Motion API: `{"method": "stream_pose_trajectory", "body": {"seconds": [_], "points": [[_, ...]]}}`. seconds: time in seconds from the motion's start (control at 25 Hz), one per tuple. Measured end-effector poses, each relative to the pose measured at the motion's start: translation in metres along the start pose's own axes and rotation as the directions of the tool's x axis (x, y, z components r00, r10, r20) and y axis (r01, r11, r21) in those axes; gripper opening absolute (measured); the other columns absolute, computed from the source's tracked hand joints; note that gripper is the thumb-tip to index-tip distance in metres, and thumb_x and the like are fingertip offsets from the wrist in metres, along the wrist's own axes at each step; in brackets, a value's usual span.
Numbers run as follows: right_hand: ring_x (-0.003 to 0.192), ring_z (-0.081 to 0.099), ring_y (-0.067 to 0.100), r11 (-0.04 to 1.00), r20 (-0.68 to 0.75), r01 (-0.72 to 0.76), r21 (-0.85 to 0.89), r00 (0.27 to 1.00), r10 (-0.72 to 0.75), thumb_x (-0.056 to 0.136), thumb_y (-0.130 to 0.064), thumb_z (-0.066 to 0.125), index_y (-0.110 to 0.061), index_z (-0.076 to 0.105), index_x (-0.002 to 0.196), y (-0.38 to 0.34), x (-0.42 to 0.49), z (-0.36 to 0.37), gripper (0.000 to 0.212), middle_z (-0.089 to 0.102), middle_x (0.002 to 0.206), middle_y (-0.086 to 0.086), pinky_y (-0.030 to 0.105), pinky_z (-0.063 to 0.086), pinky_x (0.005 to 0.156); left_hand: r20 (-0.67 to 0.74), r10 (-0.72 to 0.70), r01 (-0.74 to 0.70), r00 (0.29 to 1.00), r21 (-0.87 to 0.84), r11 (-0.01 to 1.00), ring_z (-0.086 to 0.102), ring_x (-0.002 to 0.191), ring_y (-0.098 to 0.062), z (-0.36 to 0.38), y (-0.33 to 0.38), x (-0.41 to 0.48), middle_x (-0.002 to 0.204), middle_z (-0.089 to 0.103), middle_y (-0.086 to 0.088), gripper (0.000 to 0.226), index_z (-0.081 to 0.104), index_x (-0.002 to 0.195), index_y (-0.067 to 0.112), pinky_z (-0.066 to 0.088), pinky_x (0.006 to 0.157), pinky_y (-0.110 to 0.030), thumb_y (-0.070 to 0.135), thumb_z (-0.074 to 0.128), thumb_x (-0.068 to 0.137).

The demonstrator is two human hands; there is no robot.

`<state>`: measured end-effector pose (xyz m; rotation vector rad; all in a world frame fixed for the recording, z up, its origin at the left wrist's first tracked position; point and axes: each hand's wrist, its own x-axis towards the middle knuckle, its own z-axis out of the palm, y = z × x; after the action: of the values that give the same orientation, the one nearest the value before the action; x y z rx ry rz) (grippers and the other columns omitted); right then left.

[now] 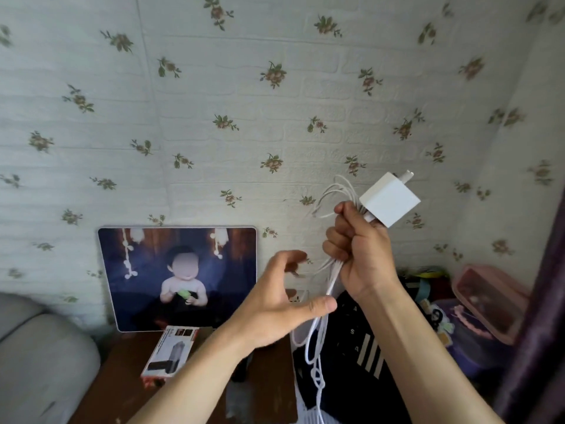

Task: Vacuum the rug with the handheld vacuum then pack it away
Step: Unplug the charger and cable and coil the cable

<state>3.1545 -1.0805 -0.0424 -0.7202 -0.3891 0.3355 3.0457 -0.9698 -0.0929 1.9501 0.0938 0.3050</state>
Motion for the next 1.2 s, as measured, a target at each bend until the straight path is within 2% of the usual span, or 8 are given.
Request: {"method": "stream_pose_trajectory", "body": {"seconds": [0.12,0.24,0.4,0.6,0.76,0.88,1.04,1.2], "points": [[0.035,0.019,0.001,0.996,-0.041,0.075,0.037,0.996,-0.073,0.102,-0.013,0.046,-0.011,0.053,0.078,-0.012,0.008,0.001,0.025,0.025,0.046,-0.010,0.015,0.017,0.033,-0.159,0.028,-0.025,0.987,0.021,0.999,0.034,0.135,-0.007,0.013,-0.010,0.002,0.147,0.029,0.008,0.128,0.015,0.145,0.038,0.038,0.110,-0.039,0.076,0.079,0.041],[0.034,0.020,0.002,0.988,-0.062,0.115,0.099,0.992,-0.109,0.103,-0.012,0.044,-0.011,0.052,0.078,-0.025,0.014,0.007,0.026,0.025,0.045,-0.010,0.015,0.018,0.032,0.111,-0.169,0.189,0.979,-0.197,0.962,0.052,0.124,-0.012,0.014,-0.023,0.006,0.137,0.050,0.004,0.150,0.008,0.151,0.030,0.041,0.110,-0.040,0.068,0.087,0.030],[0.034,0.021,0.003,0.976,-0.071,0.126,0.179,0.991,-0.115,0.104,-0.015,0.043,-0.012,0.052,0.078,-0.041,0.022,0.012,0.028,0.026,0.045,-0.010,0.016,0.021,0.031,0.435,-0.081,0.253,0.897,-0.355,0.900,0.065,0.112,-0.025,0.024,-0.039,0.008,0.116,0.070,-0.016,0.088,0.046,0.135,0.009,0.049,0.096,-0.032,0.024,0.091,0.061],[0.033,0.022,0.003,0.977,-0.115,0.148,0.156,0.985,-0.130,0.103,-0.016,0.043,-0.013,0.052,0.078,-0.053,0.029,-0.009,0.028,0.027,0.043,-0.010,0.016,0.021,0.030,0.379,-0.109,0.204,0.919,-0.220,0.954,0.053,0.052,-0.017,0.019,-0.054,0.011,0.059,0.054,-0.009,0.008,0.068,0.091,0.007,0.048,0.069,-0.036,0.011,0.070,0.084],[0.031,0.022,0.004,0.963,-0.228,0.221,0.153,0.956,-0.183,0.102,-0.018,0.044,-0.013,0.053,0.073,-0.086,0.035,-0.038,0.031,0.027,0.040,-0.010,0.016,0.020,0.030,0.360,-0.188,0.227,0.914,-0.068,0.972,0.045,0.051,-0.010,-0.029,-0.084,0.007,0.071,0.055,-0.010,0.010,0.068,0.086,0.013,0.047,0.065,-0.033,0.023,0.069,0.083],[0.032,0.020,0.004,0.959,-0.273,0.261,0.108,0.936,-0.224,0.103,-0.019,0.040,-0.015,0.051,0.072,-0.112,0.038,-0.059,0.034,0.025,0.040,-0.009,0.017,0.018,0.031,0.352,-0.245,0.302,0.903,-0.114,0.946,0.039,0.054,-0.012,-0.061,-0.107,-0.004,0.059,0.047,-0.001,0.019,0.068,0.086,0.008,0.041,0.062,-0.029,0.027,0.071,0.084],[0.032,0.024,0.003,0.976,-0.281,0.191,-0.108,0.935,-0.214,0.102,-0.017,0.045,-0.014,0.054,0.075,-0.100,0.034,-0.065,0.029,0.031,0.040,-0.011,0.016,0.020,0.031,0.250,-0.308,0.396,0.918,-0.520,0.757,0.024,0.050,-0.012,-0.074,-0.108,0.002,0.058,0.030,0.000,0.024,0.063,0.084,0.005,0.024,0.047,-0.024,0.028,0.070,0.083],[0.036,0.031,0.003,0.951,-0.184,0.036,-0.307,0.978,-0.096,0.099,-0.018,0.053,-0.013,0.058,0.080,-0.052,0.017,-0.052,0.020,0.041,0.048,-0.008,0.017,0.025,0.032,0.096,-0.342,0.297,0.935,-0.739,0.604,0.024,0.038,-0.009,-0.064,-0.062,0.027,0.049,0.031,0.003,0.016,0.058,0.082,0.003,0.021,0.036,-0.022,0.016,0.050,0.085]]}}
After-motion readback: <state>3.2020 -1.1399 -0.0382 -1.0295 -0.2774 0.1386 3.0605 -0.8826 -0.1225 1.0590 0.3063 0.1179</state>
